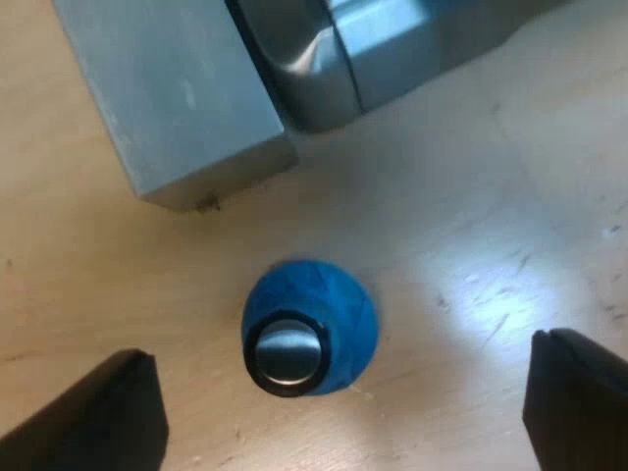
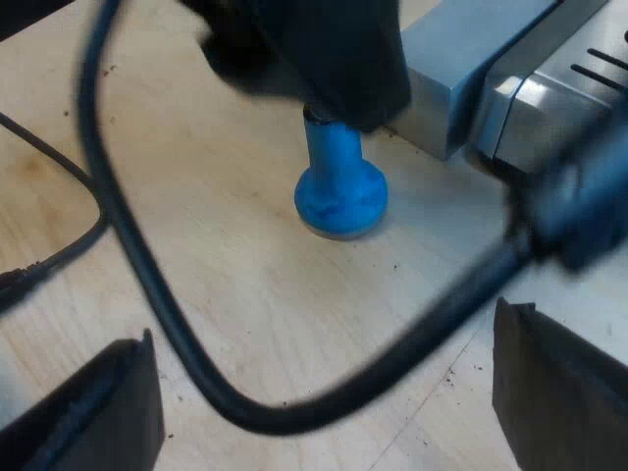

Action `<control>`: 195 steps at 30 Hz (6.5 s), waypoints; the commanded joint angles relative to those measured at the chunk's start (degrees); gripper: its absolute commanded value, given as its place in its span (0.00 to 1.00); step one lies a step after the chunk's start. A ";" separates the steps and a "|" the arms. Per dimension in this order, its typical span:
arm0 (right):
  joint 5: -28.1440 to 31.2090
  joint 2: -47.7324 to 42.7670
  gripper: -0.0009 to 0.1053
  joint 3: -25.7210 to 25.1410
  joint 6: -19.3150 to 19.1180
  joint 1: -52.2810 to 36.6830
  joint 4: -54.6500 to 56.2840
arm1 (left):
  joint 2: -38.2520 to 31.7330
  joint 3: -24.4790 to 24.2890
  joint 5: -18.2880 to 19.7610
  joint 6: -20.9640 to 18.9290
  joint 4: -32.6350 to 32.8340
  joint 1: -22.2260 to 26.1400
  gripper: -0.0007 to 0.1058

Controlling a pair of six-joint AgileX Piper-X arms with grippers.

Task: Grind coffee beans and then tamp

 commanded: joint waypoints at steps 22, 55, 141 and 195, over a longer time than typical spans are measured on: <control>-0.66 -0.50 0.68 -0.52 -2.01 0.02 -0.05 | 17.61 -0.40 -3.84 1.38 -4.96 0.07 0.62; 7.19 -13.55 0.68 -0.28 5.61 0.02 26.82 | -7.82 -1.16 1.87 3.08 10.21 0.07 0.01; 11.82 -13.51 0.68 18.95 7.79 0.02 2.41 | 20.88 -15.27 11.64 0.82 -2.26 -24.61 0.01; -8.74 -6.95 0.68 12.14 -3.30 -7.26 -7.59 | 9.91 3.88 1.50 2.54 -7.13 6.75 0.50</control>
